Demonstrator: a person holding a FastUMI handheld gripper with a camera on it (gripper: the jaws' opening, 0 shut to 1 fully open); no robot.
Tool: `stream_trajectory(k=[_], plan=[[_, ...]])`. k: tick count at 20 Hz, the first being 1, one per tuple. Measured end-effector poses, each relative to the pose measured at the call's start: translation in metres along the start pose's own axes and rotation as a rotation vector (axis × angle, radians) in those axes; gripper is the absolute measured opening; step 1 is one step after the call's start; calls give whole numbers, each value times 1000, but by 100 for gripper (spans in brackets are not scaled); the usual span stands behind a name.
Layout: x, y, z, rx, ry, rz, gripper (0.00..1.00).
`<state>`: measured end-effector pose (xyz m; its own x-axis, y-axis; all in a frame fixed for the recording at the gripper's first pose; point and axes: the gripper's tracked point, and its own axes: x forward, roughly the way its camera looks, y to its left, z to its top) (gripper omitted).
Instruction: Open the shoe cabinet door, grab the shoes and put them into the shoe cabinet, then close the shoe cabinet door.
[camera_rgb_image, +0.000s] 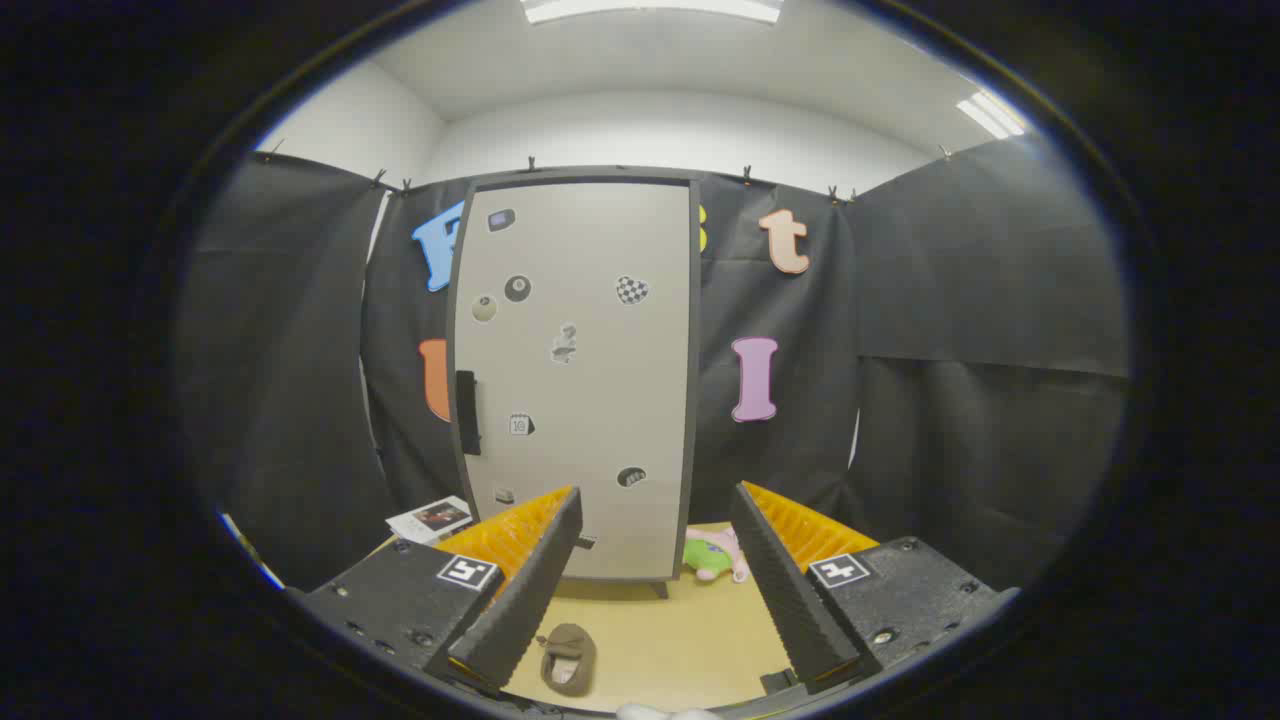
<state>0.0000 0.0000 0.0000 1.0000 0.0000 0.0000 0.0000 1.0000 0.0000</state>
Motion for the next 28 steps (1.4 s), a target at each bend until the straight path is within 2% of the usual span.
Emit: stream_trajectory(k=[18,25,28], plan=[[9,10,-5,13,16,-23,98],[54,50,-7,-18,20,13,98],[81,85,-10,-23,11,73,98]])
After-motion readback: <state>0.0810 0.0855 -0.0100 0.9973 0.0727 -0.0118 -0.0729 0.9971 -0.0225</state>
